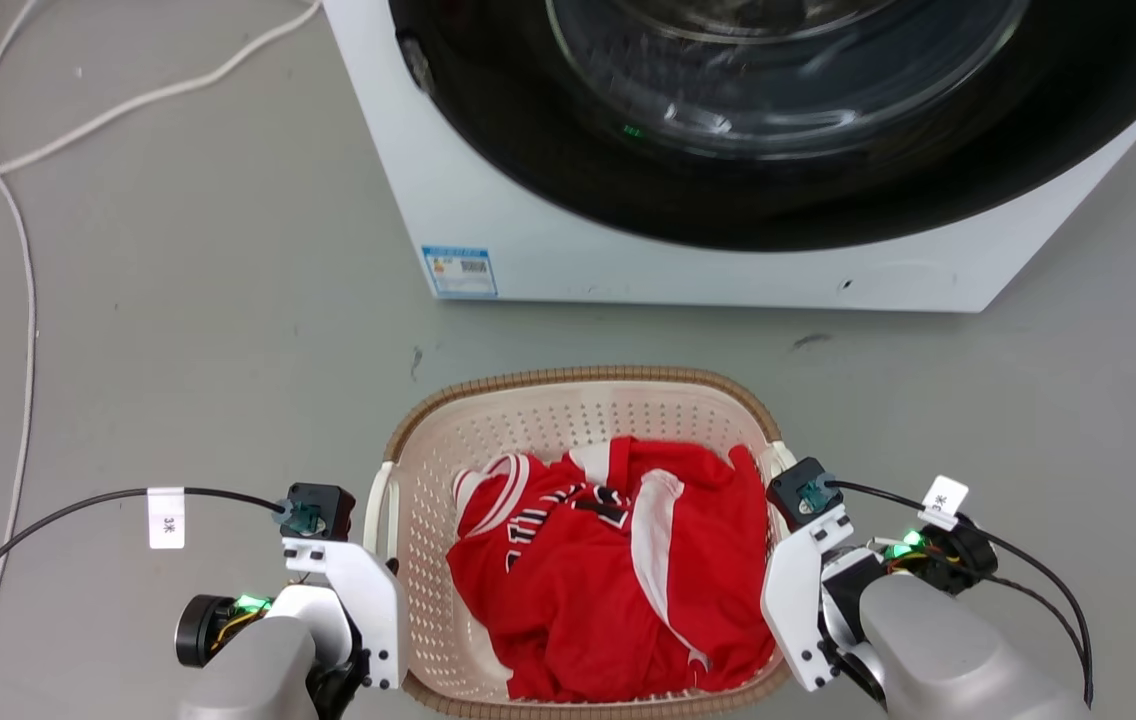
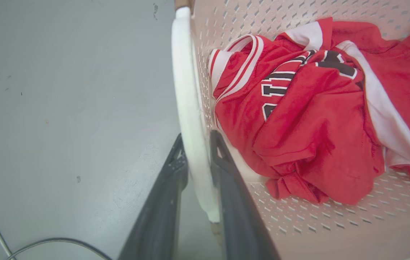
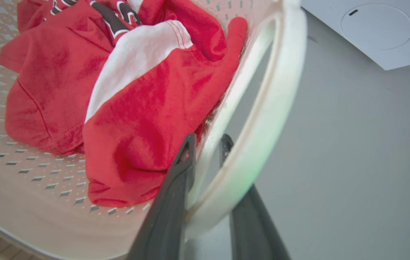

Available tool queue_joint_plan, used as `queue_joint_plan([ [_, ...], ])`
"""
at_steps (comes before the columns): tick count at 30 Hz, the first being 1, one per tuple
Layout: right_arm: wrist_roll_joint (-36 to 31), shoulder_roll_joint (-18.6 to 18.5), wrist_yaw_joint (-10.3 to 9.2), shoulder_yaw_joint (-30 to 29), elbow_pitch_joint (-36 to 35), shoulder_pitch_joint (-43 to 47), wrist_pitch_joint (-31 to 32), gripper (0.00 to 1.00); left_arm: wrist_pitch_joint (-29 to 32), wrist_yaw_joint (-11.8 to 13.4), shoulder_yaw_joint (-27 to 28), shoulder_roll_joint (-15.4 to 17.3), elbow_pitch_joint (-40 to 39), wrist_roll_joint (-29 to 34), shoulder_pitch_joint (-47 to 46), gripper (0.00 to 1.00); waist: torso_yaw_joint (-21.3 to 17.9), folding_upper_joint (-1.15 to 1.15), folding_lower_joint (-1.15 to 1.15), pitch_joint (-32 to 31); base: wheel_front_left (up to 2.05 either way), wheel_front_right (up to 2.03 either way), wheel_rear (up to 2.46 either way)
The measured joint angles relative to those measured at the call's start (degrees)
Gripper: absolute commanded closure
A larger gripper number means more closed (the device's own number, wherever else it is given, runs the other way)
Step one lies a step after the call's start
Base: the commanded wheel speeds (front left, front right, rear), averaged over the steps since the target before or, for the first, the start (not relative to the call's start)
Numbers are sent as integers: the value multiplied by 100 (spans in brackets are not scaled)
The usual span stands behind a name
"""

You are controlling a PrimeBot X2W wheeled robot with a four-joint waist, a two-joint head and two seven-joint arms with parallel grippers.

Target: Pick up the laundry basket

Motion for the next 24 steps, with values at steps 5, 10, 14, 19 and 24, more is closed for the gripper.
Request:
queue_joint_plan([
  [5,412,-59,0,275,-78,143,201,100,250,0,-232,45,-38,-222,83,100,-151,0,0,-390,0,0,0],
  [10,813,-119,0,541,-142,332,420,100,474,-1,-456,54,-56,-431,206,100,-280,0,0,-771,0,0,0],
  [14,1104,-148,0,760,-226,453,572,100,604,-1,-622,92,-60,-559,260,100,-390,0,-1,-1038,0,0,0],
  [19,1386,-223,0,1003,-271,509,613,100,705,-1,-788,92,-67,-712,319,100,-509,0,0,-1285,0,0,0],
  [24,1623,-254,0,1192,-265,510,614,100,762,-2,-932,111,-71,-856,319,100,-558,0,0,-1415,0,0,0],
])
